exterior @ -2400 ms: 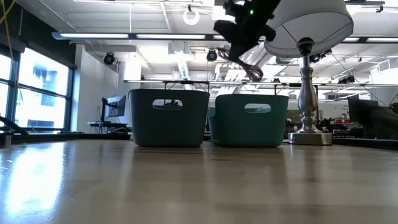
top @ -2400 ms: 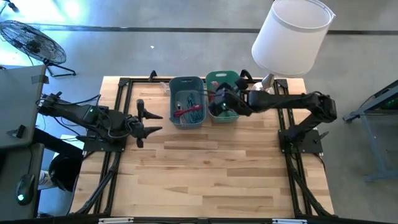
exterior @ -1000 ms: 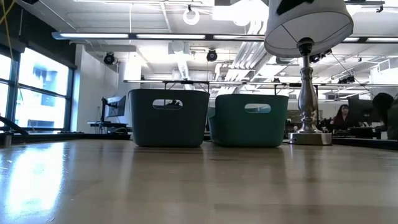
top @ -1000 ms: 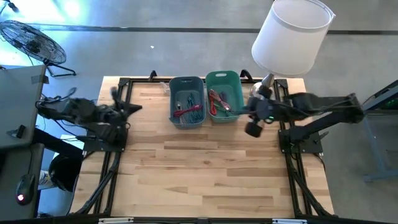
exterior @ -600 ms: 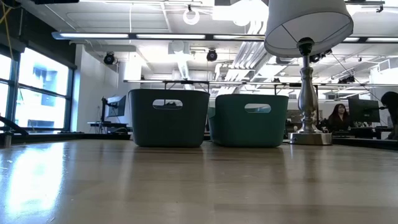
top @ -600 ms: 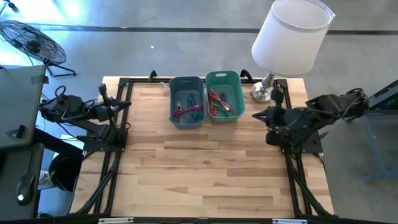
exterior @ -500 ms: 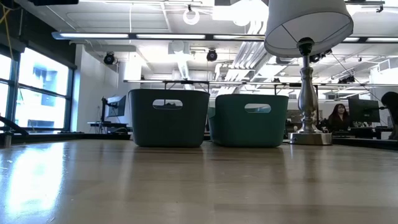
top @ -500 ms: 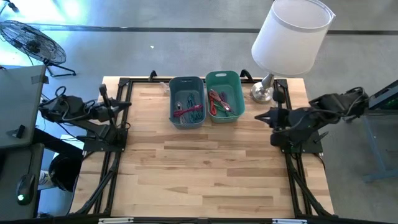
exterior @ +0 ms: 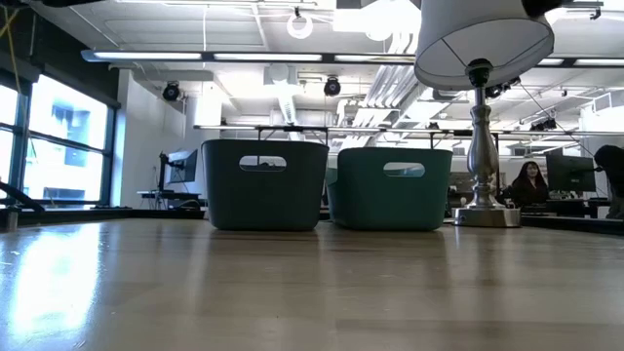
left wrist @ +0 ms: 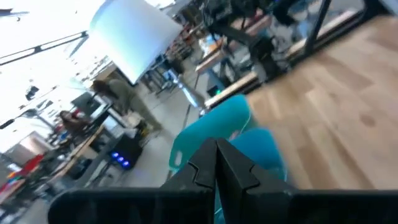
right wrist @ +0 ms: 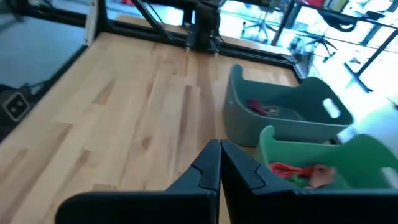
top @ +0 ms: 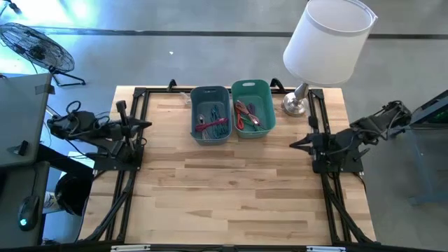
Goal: Pick & Place USB Port
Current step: Return to Home Position
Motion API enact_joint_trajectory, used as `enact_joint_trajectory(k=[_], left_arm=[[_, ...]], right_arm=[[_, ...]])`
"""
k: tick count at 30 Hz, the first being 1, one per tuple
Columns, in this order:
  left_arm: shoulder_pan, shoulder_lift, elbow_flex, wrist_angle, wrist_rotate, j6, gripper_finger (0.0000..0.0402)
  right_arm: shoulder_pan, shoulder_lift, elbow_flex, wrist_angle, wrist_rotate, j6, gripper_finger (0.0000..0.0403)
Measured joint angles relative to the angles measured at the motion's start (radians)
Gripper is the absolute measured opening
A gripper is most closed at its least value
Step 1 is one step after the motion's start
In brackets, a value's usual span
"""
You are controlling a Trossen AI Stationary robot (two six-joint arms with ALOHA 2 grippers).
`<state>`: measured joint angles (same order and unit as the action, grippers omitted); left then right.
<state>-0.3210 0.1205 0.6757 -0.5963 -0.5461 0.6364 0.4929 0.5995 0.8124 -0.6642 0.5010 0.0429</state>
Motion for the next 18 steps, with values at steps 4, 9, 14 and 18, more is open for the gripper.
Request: enact_joint_trajectory(k=[4, 9, 14, 18], left_arm=[[0.0, -0.005, -0.033, 0.024, 0.052, -0.025, 0.0], [0.0, -0.005, -0.102, 0.045, -0.013, -0.042, 0.0], [0.0, -0.01, -0.191, 0.152, -0.039, -0.012, 0.0], [0.0, -0.015, -0.234, 0.174, -0.015, -0.019, 0.0]], right_arm=[[0.0, -0.09, -0.141, 0.116, -0.047, -0.008, 0.0], [0.0, -0.156, -0.263, 0.257, -0.086, -0.026, 0.0], [0.0, -0.162, -0.337, 0.377, -0.152, -0.071, 0.0], [0.0, -0.162, -0.386, 0.427, -0.172, -0.086, 0.0]])
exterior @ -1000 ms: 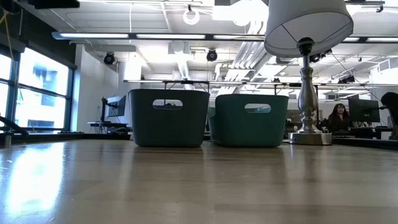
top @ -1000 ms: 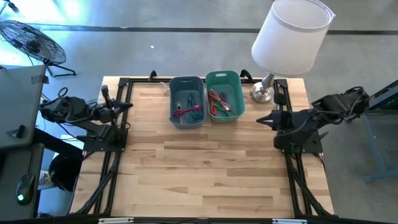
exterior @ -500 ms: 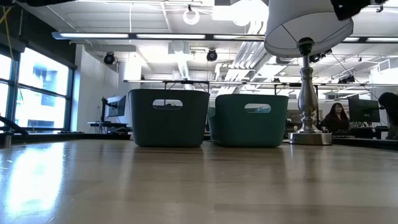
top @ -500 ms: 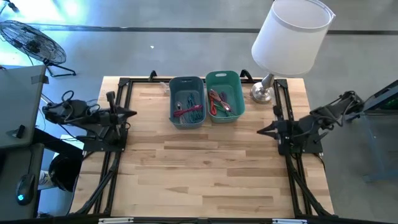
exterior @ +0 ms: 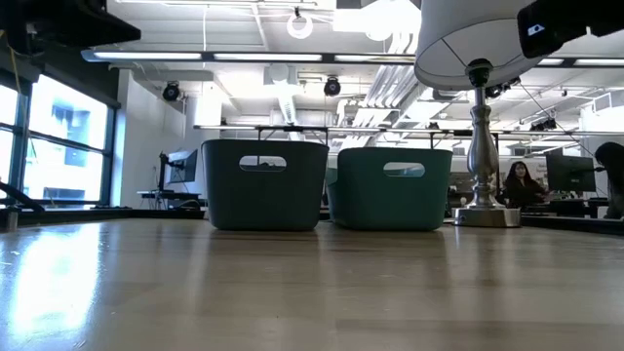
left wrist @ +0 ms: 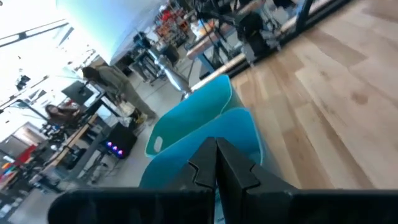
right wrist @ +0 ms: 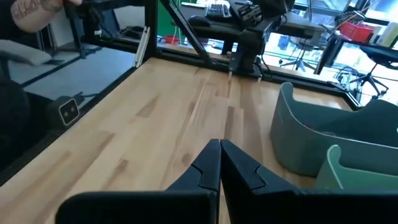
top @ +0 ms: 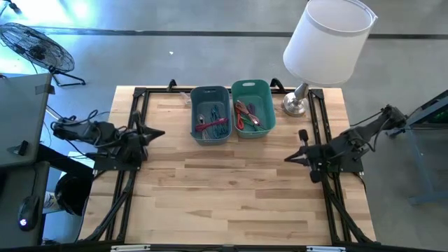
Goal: Pick & Place USB Port
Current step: Return to Home Position
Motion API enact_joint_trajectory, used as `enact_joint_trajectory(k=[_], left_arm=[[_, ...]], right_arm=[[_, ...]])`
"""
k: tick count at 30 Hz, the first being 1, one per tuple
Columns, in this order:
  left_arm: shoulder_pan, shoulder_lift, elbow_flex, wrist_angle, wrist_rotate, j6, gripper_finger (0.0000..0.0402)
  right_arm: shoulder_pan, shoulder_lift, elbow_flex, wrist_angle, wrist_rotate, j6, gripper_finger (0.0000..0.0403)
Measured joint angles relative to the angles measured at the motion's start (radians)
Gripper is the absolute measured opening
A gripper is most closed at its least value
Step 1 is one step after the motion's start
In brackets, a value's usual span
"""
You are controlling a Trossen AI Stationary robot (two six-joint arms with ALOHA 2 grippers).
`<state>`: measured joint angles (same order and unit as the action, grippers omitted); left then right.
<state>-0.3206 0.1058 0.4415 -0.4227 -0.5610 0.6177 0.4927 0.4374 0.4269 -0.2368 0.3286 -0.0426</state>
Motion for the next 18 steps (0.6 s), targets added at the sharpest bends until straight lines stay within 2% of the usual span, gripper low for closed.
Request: enact_joint_trajectory(k=[18], left_arm=[[0.0, -0.099, -0.236, 0.144, 0.058, -0.089, 0.0]], right_arm=[[0.0, 0.0, -0.223, 0.322, -0.015, 0.0, 0.0]])
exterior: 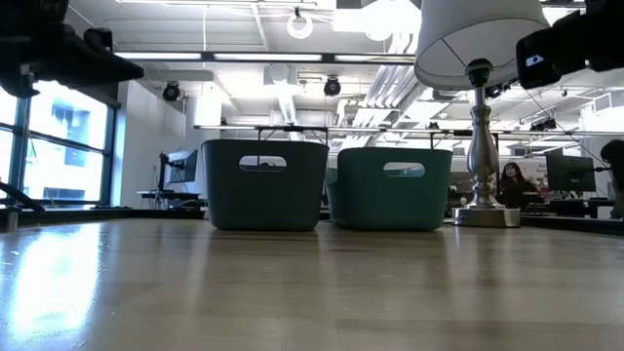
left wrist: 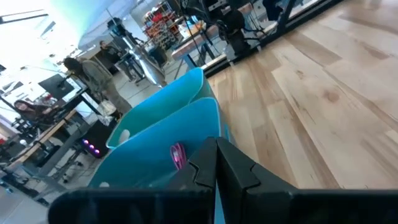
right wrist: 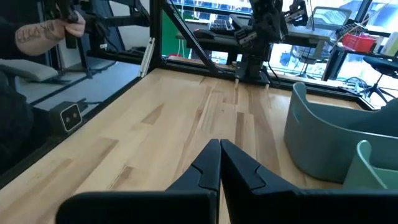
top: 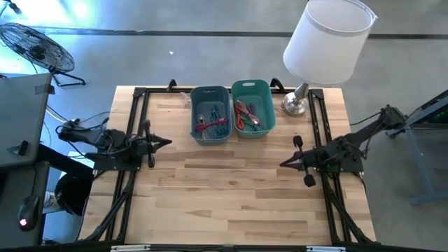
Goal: Pick & Place USB Port
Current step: Return to Home Position
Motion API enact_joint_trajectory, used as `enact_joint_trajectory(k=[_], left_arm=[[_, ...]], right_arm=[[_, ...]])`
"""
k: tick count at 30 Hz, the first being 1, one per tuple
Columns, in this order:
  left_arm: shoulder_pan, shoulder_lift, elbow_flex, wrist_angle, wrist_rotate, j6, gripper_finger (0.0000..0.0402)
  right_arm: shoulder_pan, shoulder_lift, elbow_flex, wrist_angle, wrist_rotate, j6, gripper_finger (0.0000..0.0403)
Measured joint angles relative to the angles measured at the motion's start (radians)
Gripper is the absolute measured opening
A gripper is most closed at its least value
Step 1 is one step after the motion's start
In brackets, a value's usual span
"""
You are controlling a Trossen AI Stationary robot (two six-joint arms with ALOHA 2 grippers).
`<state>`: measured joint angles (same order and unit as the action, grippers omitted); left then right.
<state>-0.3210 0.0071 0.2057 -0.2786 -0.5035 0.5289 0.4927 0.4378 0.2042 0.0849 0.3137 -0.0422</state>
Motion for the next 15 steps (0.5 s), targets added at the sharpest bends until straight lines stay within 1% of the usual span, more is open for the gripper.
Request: enact_joint_trajectory(k=[6, 9, 15], left_arm=[[0.0, 0.0, -0.036, 0.001, 0.022, -0.014, 0.0], [0.0, 0.0, -0.056, 0.006, 0.049, -0.018, 0.0], [0.0, 0.0, -0.1, 0.049, 0.058, -0.027, 0.0]], right_arm=[[-0.002, 0.0, -0.097, 0.152, -0.029, 0.009, 0.0], [-0.002, 0.0, -0.138, 0.187, -0.027, 0.026, 0.0], [-0.002, 0.0, -0.194, 0.243, -0.013, 0.034, 0.0]])
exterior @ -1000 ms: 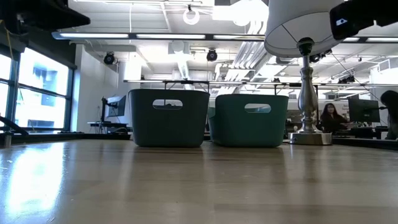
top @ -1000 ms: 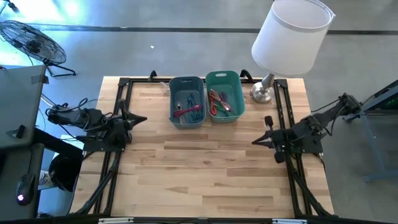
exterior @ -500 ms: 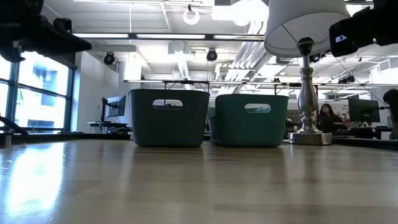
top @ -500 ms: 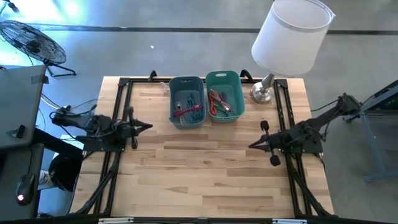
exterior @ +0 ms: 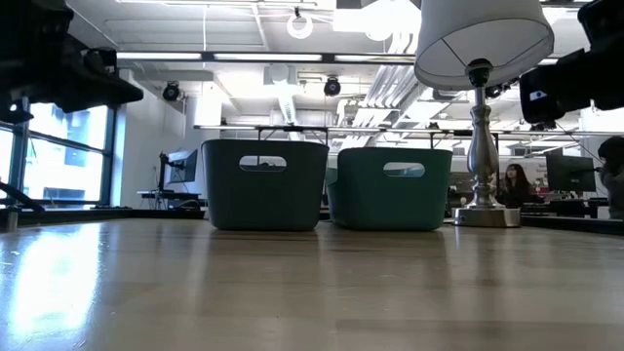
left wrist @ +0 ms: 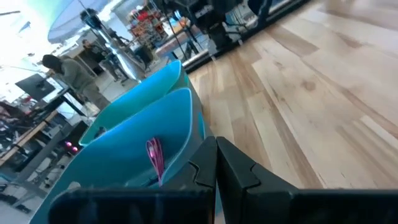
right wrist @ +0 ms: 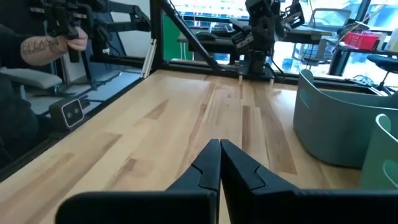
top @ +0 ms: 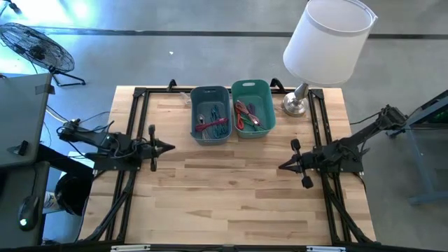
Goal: Pick & Place USB Port
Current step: Return to Home Position
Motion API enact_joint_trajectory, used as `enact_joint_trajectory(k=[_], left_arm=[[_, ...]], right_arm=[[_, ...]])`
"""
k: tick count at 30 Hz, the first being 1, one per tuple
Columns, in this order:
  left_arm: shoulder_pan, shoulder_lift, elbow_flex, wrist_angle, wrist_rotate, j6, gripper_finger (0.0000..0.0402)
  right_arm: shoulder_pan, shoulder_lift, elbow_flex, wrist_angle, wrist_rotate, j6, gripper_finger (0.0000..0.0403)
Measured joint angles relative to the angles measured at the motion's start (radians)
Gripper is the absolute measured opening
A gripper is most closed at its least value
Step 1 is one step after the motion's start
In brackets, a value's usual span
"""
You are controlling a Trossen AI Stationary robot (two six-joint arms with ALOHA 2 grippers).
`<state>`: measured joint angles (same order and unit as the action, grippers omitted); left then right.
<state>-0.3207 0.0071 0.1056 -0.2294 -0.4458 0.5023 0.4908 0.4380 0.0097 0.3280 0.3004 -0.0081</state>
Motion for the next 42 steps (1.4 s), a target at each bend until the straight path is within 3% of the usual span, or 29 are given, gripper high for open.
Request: enact_joint_trajectory(k=[9, 14, 22, 27, 38, 42], left_arm=[[0.0, 0.0, -0.011, 0.02, 0.03, 0.023, 0.0], [0.0, 0.0, -0.015, 0.059, 0.049, 0.079, 0.0], [0.0, 0.0, -0.015, 0.067, 0.062, 0.096, 0.0], [0.0, 0.0, -0.015, 0.063, 0.071, 0.095, 0.0], [0.0, 0.0, -0.015, 0.056, 0.072, 0.096, 0.0], [0.0, 0.0, -0.014, 0.053, 0.073, 0.096, 0.0]], right_arm=[[-0.007, 0.006, 0.0, -0.014, 0.016, -0.066, 0.0], [-0.075, 0.007, 0.0, -0.04, 0.018, -0.097, 0.0], [-0.267, 0.007, 0.0, -0.039, -0.181, -0.119, 0.0], [-0.346, 0.007, 0.0, -0.039, -0.216, -0.104, 0.0], [-0.367, 0.007, 0.0, -0.042, -0.228, -0.101, 0.0], [-0.367, 0.007, 0.0, -0.077, -0.228, -0.002, 0.0]])
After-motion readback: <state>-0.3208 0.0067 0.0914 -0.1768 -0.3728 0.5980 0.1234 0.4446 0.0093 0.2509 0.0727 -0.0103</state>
